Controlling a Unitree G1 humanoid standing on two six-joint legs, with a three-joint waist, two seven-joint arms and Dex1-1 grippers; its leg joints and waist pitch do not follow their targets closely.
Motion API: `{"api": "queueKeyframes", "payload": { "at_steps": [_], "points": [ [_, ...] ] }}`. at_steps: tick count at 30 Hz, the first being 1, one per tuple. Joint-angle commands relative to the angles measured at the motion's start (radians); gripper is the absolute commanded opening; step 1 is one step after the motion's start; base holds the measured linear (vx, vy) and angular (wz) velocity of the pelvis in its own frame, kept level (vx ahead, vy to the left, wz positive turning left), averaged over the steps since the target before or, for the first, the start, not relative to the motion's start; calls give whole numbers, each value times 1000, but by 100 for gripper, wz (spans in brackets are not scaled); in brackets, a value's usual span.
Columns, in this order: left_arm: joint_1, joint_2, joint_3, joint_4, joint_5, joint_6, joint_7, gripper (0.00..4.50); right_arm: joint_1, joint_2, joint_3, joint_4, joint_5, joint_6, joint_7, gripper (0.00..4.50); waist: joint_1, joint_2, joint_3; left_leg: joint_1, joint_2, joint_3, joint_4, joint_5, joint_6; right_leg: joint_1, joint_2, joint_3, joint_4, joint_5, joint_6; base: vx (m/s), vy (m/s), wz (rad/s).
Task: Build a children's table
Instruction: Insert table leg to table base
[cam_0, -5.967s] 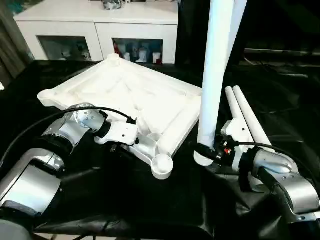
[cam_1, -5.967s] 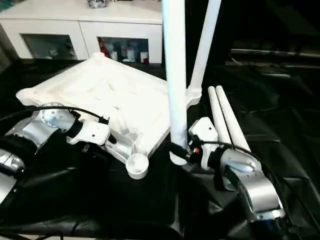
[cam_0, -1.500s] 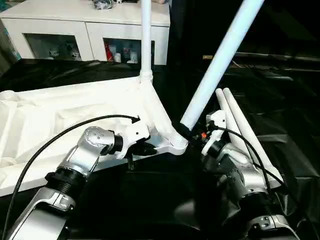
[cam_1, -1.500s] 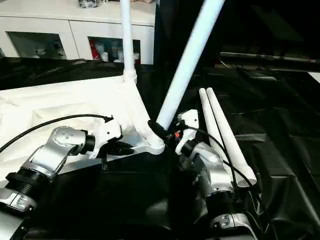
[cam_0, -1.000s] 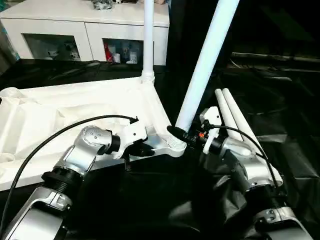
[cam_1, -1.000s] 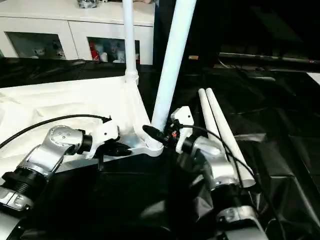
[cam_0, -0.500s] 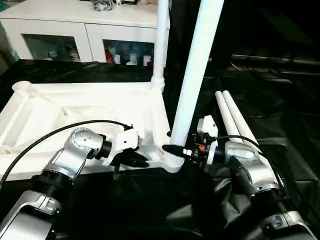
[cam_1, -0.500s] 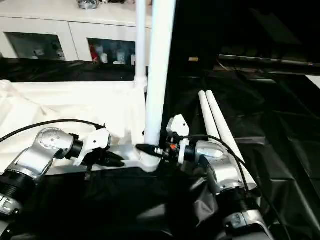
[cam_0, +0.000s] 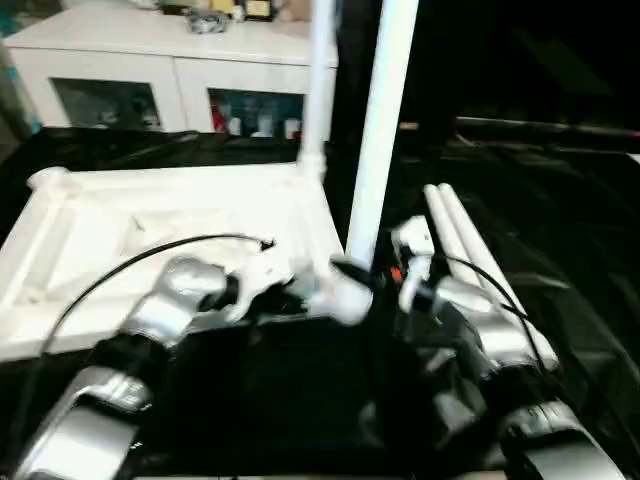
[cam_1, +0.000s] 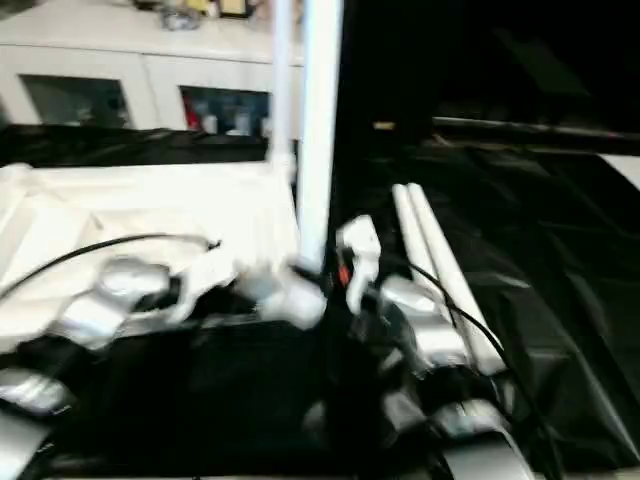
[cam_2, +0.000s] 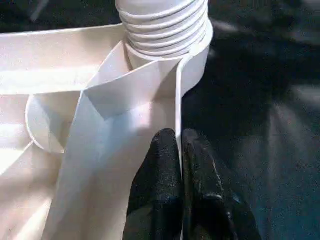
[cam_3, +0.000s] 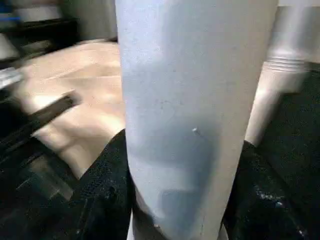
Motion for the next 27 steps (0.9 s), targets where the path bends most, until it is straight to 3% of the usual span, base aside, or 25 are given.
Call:
{"api": "queueKeyframes", "payload": {
  "at_steps": [1, 2, 3, 4, 5, 6, 7, 8, 9, 10, 11, 12, 13, 14, 15, 16, 17, 18, 19, 21, 23, 25, 27],
  "points": [
    [-36, -10, 36, 21, 13, 19, 103, 0, 51, -25, -21, 142, -83, 30, -144, 189, -17, 19, -29, 34, 71, -60, -104, -714, -97, -4, -95, 29, -106, -623, -78, -56, 57, -17],
    [-61, -49, 52, 61, 16, 65, 189, 0, 33, -2, -40, 173, -81, 17, -217, 189, -26, 20, -25, 27, 74, -61, -121, -777, -96, 11, -89, 7, -101, -575, -74, -56, 57, -17],
    [-78, -75, 65, 91, 17, 88, 256, 0, 23, 12, -49, 189, -81, 8, -259, 189, -25, 24, -25, 26, 77, -59, -128, -802, -99, 14, -87, 1, -91, -561, -77, -32, 56, -12],
    [-80, -78, 67, 94, 18, 91, 263, 0, 22, 14, -50, 191, -81, 7, -263, 189, -20, 28, -23, 17, 84, -46, -155, -842, -108, 28, -76, -2, -62, -508, -91, 0, 0, 0],
    [-94, -96, 76, 118, 19, 104, 312, 0, 12, 24, -55, 209, -81, -4, -295, 189, -8, 24, -23, 9, 85, -24, -180, -852, -109, 34, -63, -1, -35, -479, -97, 0, 0, 0],
    [-107, -116, 85, 140, 18, 123, 350, 0, 4, 35, -56, 222, -83, -19, -317, 189, -1, 23, -21, 3, 83, -9, -193, -844, -108, 35, -55, 1, -18, -492, -97, -87, -14, 8],
    [-108, -117, 85, 141, 18, 123, 352, 0, 4, 36, -56, 222, -83, -20, -318, 189, 7, 18, -21, -5, 81, 8, -208, -829, -105, 45, -46, -1, 1, -514, -88, -57, -57, 16],
    [-128, -143, 100, 173, 14, 131, 409, 0, -7, 58, -55, 238, -84, -52, -334, 189, 10, -35, -31, 83, 36, 35, -90, -639, -87, -51, -89, 29, -104, -737, -53, -57, -57, 16],
    [-133, -147, 98, 180, 17, 133, 416, 0, -10, 67, -54, 241, -81, -62, -327, 189, 8, -52, -2, 192, -11, 27, 103, -444, -62, -169, -158, 0, -265, -1012, -29, -9, -82, 11],
    [-134, -148, 98, 183, 18, 133, 418, 0, -11, 69, -54, 244, -81, -66, -327, 189, 15, -44, -15, 40, -4, -8, 66, -222, 23, 0, -212, 64, -193, -1020, 3, 94, -3, -40],
    [-136, -146, 91, 186, 26, 129, 417, 0, -11, 75, -50, 247, -80, -79, -315, 189, 43, -5, -30, -27, 37, -47, -30, -162, 15, 85, -192, 59, -122, -743, -5, 94, -3, -40],
    [-133, -138, 87, 182, 28, 125, 404, 0, -8, 73, -46, 244, -78, -79, -288, 189, 40, 2, -40, 14, 58, -44, -64, -179, 4, 54, -151, 39, -111, -549, -37, 73, 59, -33],
    [-133, -138, 87, 182, 28, 125, 404, 0, -8, 73, -46, 244, -78, -79, -288, 189, 15, -3, -46, 46, 67, -43, -80, -273, 16, 20, -101, 26, -74, -345, -89, -34, 14, 18],
    [-124, -120, 75, 175, 32, 103, 373, 0, -3, 66, -44, 239, -70, -69, -227, 189, 5, 1, -38, 54, 73, -29, -87, -330, 3, 5, -101, 36, -71, -206, -177, -34, 14, 18],
    [-120, -113, 69, 173, 33, 89, 357, 0, -1, 62, -44, 238, -63, -63, -200, 189, 0, -6, -31, 49, 68, -26, -91, -380, 4, 7, -96, 34, -75, -222, -191, 0, 0, 0],
    [-114, -100, 60, 169, 38, 84, 338, 0, 1, 55, -42, 236, -59, -52, -163, 189, -9, -15, -20, 61, 57, -20, -85, -505, 11, -1, -92, 22, -99, -411, -155, 0, 0, 0],
    [-101, -87, 49, 151, 39, 69, 300, 0, 5, 44, -29, 231, -66, -45, -127, 189, -11, -15, -26, 73, 50, -20, -76, -517, 15, -8, -104, 25, -112, -506, -128, 0, 0, 0],
    [-99, -84, 47, 147, 39, 66, 293, 0, 5, 42, -27, 230, -68, -44, -120, 189, -10, -13, -29, 66, 53, -24, -79, -500, 17, -2, -109, 29, -109, -504, -125, 0, 0, 0],
    [-93, -78, 41, 138, 40, 58, 273, 0, 6, 36, -20, 227, -72, -41, -101, 189, -13, -10, -31, 48, 61, -28, -87, -464, 23, 8, -111, 33, -103, -471, -125, 0, 0, 0],
    [-48, -23, 2, 61, 44, 28, 139, 0, 3, -8, 5, 215, -79, 2, 14, 189, -9, -9, -34, 47, 65, -26, -89, -430, 22, 6, -113, 38, -99, -419, -143, 0, 0, 0],
    [-31, 3, -17, 29, 41, -6, 77, 0, -3, -27, 10, 209, -77, 20, 56, 189, -12, -8, -34, 35, 68, -26, -93, -399, 25, 13, -115, 45, -87, -364, -176, 0, 0, 0],
    [-16, 33, -30, -8, 37, -3, 24, 0, -14, -52, 15, 200, -76, 35, 103, 189, -13, -7, -39, 46, 67, -13, -89, -369, 11, 3, -110, 51, -82, -303, -220, 27, -20, 5],
    [0, 76, -45, -52, 20, -13, -72, 0, -33, -92, 31, 186, -80, 62, 193, 189, -16, -12, -42, 36, 66, -13, -86, -333, 20, 10, -109, 53, -75, -296, -234, 55, -40, 7]
  ]
}}
